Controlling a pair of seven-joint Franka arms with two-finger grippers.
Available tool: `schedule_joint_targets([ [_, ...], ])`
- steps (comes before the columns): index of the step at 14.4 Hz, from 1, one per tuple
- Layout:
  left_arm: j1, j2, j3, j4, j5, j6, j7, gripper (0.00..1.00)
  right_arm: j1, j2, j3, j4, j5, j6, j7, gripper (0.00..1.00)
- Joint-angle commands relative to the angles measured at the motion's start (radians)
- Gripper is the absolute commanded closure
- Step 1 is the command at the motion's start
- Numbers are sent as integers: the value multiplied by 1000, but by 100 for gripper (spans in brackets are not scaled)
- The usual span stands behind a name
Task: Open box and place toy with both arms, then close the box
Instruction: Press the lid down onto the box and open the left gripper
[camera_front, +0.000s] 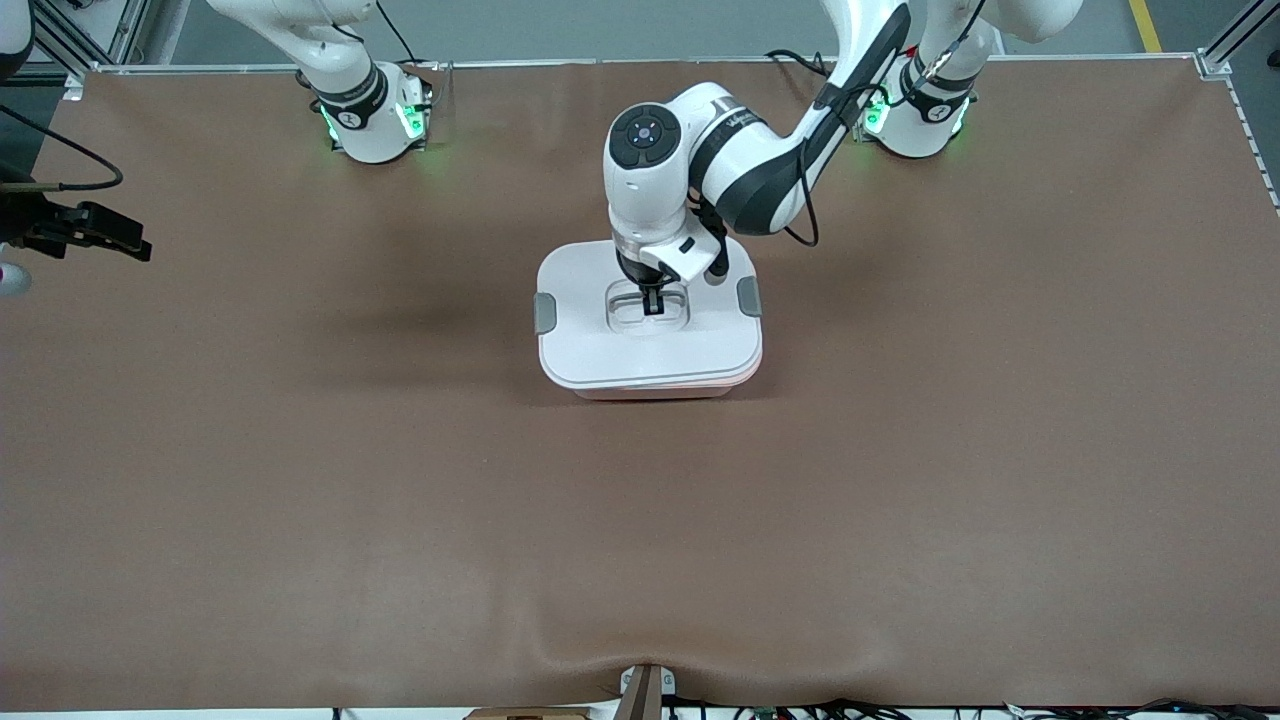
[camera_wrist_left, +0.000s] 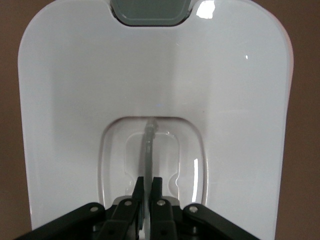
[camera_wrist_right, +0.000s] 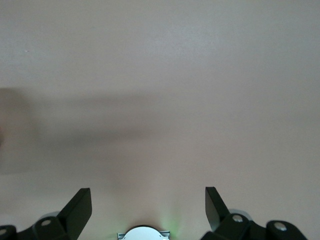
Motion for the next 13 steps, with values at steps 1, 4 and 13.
schedule_joint_targets([
  [1, -11, 1, 6, -4, 66, 5, -18, 100, -21, 13, 17, 18, 23, 2, 15, 0],
  [4, -11, 13, 4, -4, 82, 2, -9, 100, -21, 13, 17, 18, 23, 5, 16, 0],
  [13, -40, 40, 4, 9, 82, 13, -28, 100, -28, 20, 15, 18, 60, 36, 18, 0],
])
